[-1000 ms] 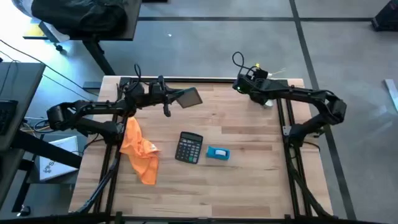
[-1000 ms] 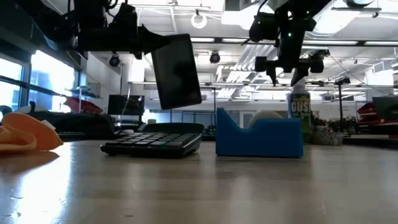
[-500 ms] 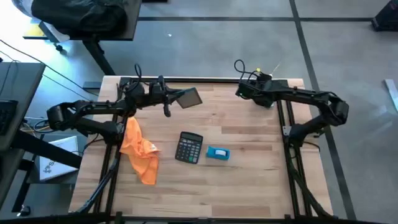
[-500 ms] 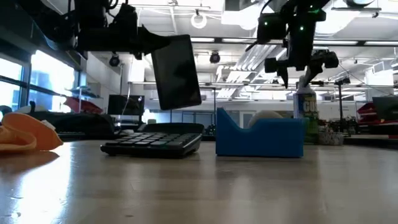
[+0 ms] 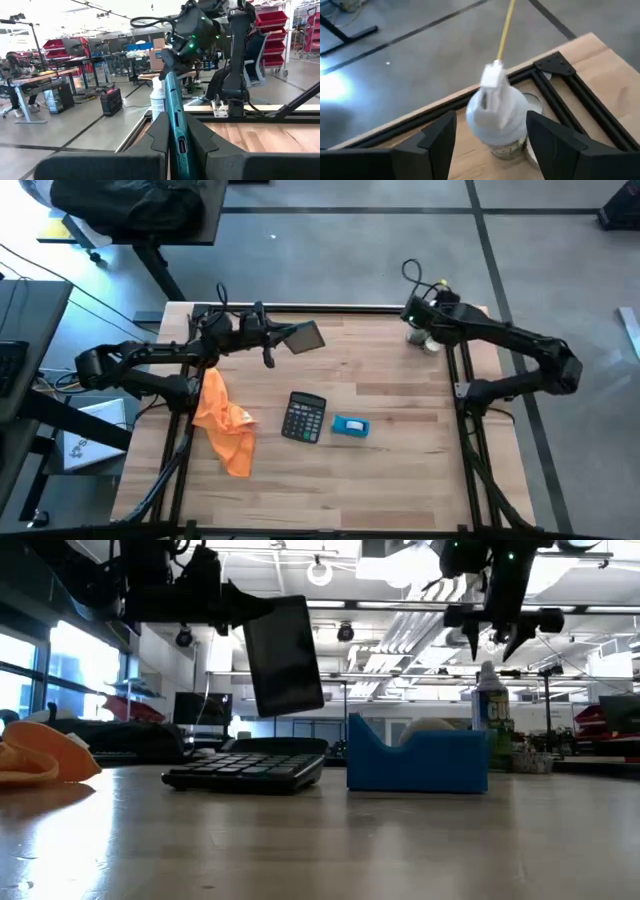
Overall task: Apply microfiber cloth
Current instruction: Spray the front of the cellphone with spray bottle
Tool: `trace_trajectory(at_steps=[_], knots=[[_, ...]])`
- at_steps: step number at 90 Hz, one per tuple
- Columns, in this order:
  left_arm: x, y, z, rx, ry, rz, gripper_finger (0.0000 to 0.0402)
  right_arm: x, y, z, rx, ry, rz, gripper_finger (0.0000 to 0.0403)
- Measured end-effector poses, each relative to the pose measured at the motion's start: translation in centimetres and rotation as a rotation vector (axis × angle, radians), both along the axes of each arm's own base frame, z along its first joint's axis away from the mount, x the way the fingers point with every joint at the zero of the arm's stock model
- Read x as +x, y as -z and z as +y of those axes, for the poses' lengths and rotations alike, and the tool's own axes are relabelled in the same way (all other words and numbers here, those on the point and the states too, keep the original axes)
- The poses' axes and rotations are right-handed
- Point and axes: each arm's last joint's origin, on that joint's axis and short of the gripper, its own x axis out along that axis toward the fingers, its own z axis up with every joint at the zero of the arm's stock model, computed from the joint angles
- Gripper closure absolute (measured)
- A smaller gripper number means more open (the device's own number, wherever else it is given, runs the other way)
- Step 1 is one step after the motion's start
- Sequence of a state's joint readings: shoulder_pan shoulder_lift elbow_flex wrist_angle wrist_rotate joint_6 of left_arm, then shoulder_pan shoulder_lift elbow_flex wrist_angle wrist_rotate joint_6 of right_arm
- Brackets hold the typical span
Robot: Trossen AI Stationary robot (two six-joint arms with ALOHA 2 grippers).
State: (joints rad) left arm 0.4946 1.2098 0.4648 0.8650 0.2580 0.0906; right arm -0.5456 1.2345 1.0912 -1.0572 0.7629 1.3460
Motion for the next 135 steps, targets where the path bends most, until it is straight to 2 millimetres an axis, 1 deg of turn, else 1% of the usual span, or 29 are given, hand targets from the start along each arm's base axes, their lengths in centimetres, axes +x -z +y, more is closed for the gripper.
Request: trace_trajectory(at_steps=[7,18,35,51,73,92,108,120,135], knots=[[0.0,0.0,0.0,0.000,0.000,0.000,0.0391,-0.2,0.1,-0.7,0.027,0.008,-0.020,0.0194],[0.0,0.0,0.0,0.000,0.000,0.000,0.0391,-0.1,0.1,-1.7,0.017,0.001,-0.025,0.0194],[0.0,0.0,0.0,0.000,0.001,0.000,0.0391,-0.9,0.2,-2.6,0.046,-0.002,0.010,0.0195],[0.0,-0.1,0.0,0.004,0.000,-0.008,0.0391,-0.9,0.2,-2.6,0.050,-0.026,0.025,0.0216],[0.0,-0.1,0.0,0.005,0.000,-0.008,0.0391,-0.7,0.2,-2.7,0.056,-0.071,0.056,0.0277],[0.0,-0.1,0.0,0.005,0.000,-0.009,0.0391,-0.1,1.0,-3.0,0.077,-0.087,0.106,0.0322],[0.0,-0.1,0.0,0.002,0.000,-0.009,0.0391,0.4,1.3,-3.1,0.066,-0.112,0.164,0.0329],[0.0,-0.1,0.0,0.004,0.000,-0.009,0.0391,0.5,1.2,-2.9,0.073,-0.162,0.207,0.0330],[0.0,-0.1,0.0,0.002,0.000,-0.010,0.0391,0.5,1.3,-2.9,0.082,-0.182,0.219,0.0330]])
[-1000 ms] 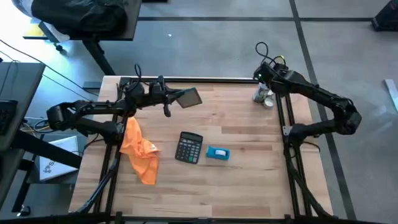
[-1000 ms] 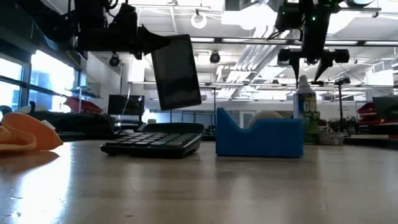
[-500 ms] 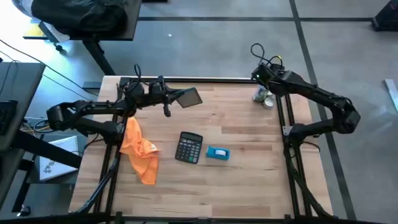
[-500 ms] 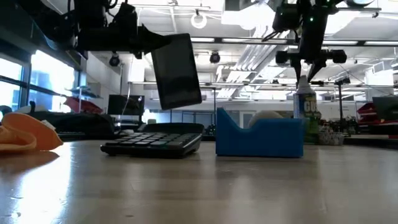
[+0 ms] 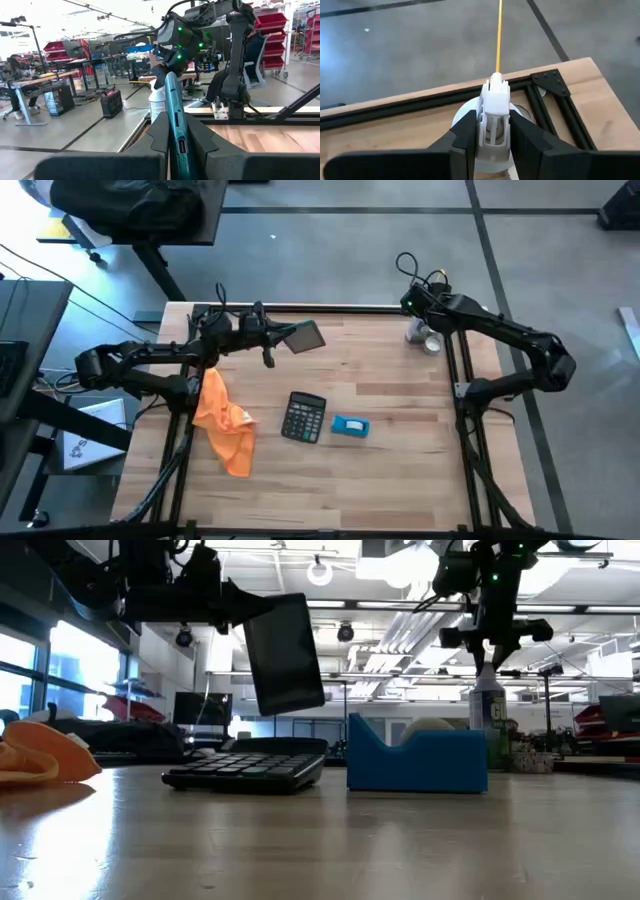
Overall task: Apply microfiber cloth
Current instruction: Spray the front of the cellphone with spray bottle
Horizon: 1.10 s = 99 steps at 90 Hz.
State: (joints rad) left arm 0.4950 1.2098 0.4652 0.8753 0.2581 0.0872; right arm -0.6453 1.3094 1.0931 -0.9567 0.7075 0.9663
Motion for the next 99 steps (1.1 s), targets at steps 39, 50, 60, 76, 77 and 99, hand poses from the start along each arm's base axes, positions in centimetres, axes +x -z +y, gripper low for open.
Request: trace_trajectory(at_steps=[39,50,60,76,77,99], knots=[[0.0,0.0,0.0,-0.007,-0.008,0.003,0.0391,1.3,-1.9,2.4,0.013,-0.188,-0.028,0.0364],[0.0,0.0,0.1,-0.007,-0.011,0.002,0.0391,1.3,-1.8,2.5,0.045,-0.217,-0.025,0.0364],[0.0,0.0,0.1,-0.009,-0.011,0.003,0.0391,1.5,-1.8,2.8,0.070,-0.267,-0.022,0.0364],[0.0,0.1,0.1,-0.009,-0.011,0.004,0.0391,3.0,-2.4,4.4,0.075,-0.408,-0.062,0.0364],[0.0,0.1,0.1,-0.009,-0.011,0.004,0.0391,3.1,-2.5,4.5,0.071,-0.419,-0.061,0.0364],[0.0,0.1,0.1,-0.011,-0.021,0.004,0.0391,5.4,-3.2,7.0,0.011,-0.611,-0.122,0.0364]])
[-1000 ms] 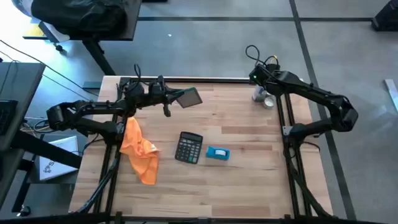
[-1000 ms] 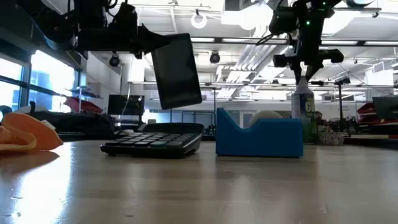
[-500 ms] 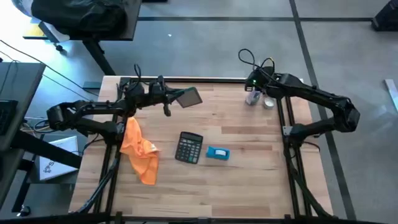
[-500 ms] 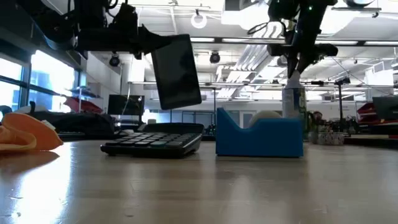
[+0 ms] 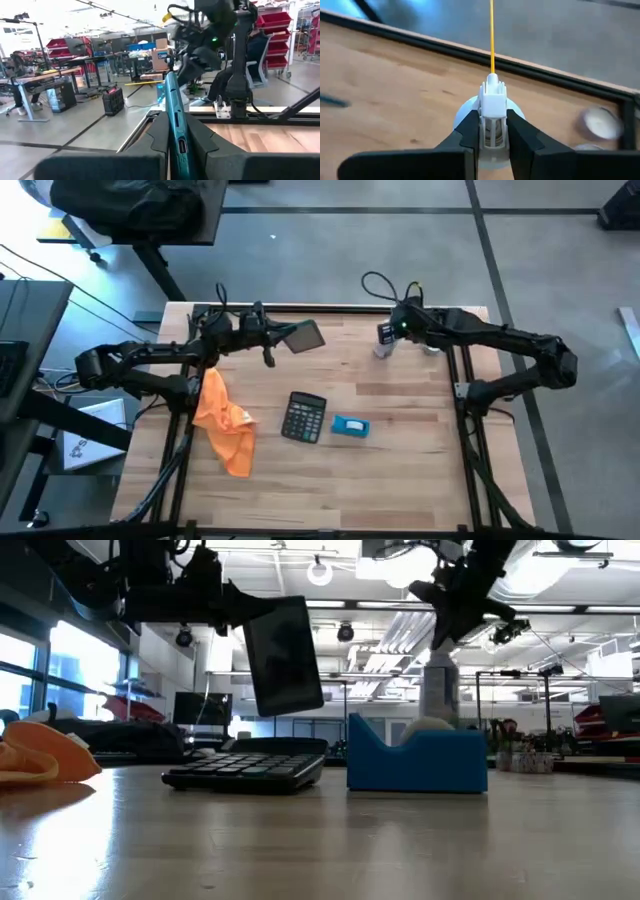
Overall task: Apply microfiber cloth
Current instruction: Spray the front of the cellphone with spray bottle
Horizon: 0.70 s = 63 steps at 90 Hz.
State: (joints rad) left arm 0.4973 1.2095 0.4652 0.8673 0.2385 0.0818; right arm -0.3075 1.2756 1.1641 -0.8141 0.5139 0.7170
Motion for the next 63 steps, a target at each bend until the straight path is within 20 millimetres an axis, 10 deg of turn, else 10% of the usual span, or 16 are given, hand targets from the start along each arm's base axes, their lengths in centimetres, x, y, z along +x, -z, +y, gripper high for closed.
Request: trace_trajectory(at_steps=[63], knots=[[0.0,0.0,0.1,-0.006,-0.038,0.001,0.0391,4.4,2.3,1.5,0.081,-0.140,-0.066,0.0364]])
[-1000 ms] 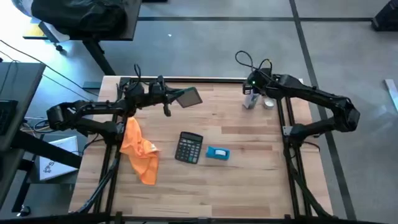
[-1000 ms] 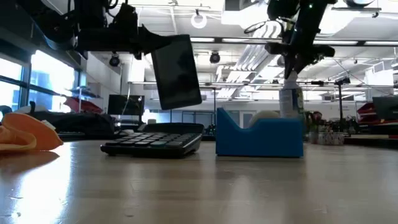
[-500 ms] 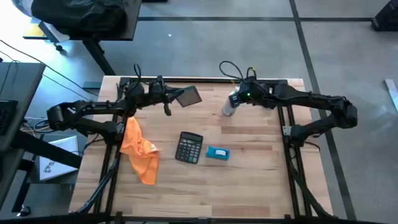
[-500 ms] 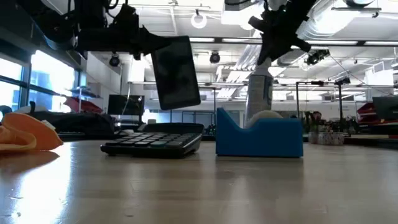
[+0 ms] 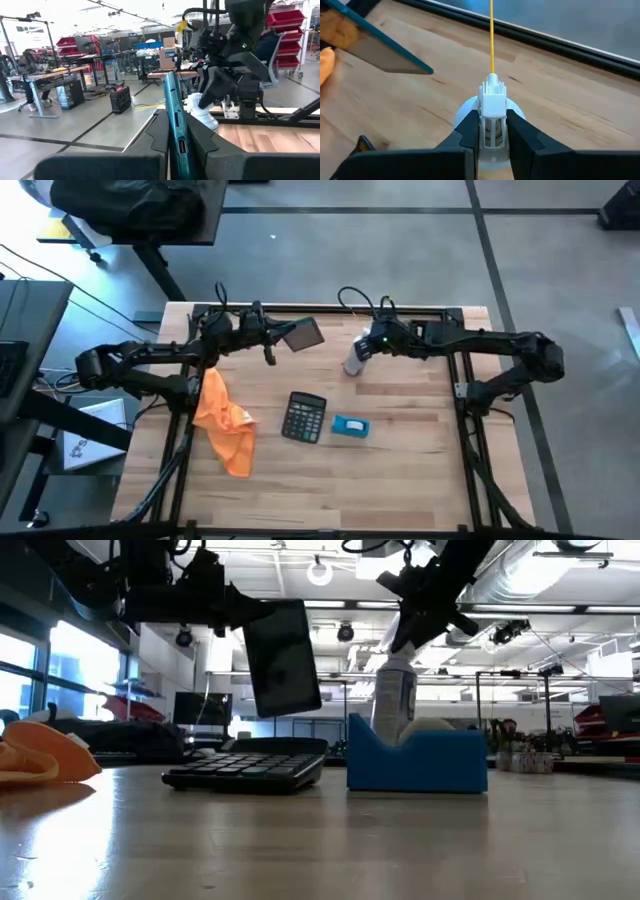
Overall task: Apply microfiber cloth
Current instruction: Spray the front of the cellphone with spray bottle
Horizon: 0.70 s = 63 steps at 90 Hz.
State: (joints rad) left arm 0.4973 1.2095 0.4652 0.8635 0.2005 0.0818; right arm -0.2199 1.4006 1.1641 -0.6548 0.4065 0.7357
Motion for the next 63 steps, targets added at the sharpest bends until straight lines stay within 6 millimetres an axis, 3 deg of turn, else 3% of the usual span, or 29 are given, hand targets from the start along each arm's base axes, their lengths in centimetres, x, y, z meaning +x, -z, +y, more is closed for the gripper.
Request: trace_trajectory(at_steps=[37,63], knots=[[0.00,0.01,0.00,0.000,0.000,0.001,0.0391,0.14,-0.08,0.00,-0.013,-0.034,0.001,0.0361],[0.00,0.03,0.00,-0.001,0.000,0.002,0.0391,0.35,-0.22,0.01,-0.017,-0.066,-0.015,0.0279]])
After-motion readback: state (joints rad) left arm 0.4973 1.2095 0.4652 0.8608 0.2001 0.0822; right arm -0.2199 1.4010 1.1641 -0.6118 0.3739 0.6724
